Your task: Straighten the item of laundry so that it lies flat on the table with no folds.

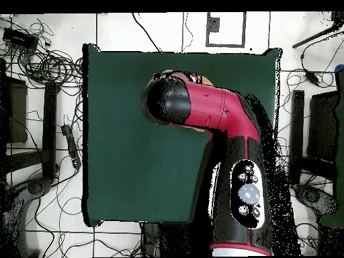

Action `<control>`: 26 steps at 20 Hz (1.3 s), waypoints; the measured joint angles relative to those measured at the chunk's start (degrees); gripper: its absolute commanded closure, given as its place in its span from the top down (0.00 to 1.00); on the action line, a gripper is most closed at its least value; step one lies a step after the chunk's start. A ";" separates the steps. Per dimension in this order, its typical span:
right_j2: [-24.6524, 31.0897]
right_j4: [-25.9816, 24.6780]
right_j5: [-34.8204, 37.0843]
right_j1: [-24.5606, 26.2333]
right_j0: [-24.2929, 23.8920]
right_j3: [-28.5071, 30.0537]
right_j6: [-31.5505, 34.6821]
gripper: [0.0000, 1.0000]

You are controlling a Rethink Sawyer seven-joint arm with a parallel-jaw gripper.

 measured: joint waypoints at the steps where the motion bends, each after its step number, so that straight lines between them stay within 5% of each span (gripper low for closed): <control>1: 0.02 -0.05 0.22 0.01 -0.03 -0.07 0.00 1.00; 11: 0.00 -1.46 7.59 0.00 -2.61 -2.64 0.00 1.00; 26: 0.01 -6.96 6.45 2.69 -6.61 -2.96 0.00 1.00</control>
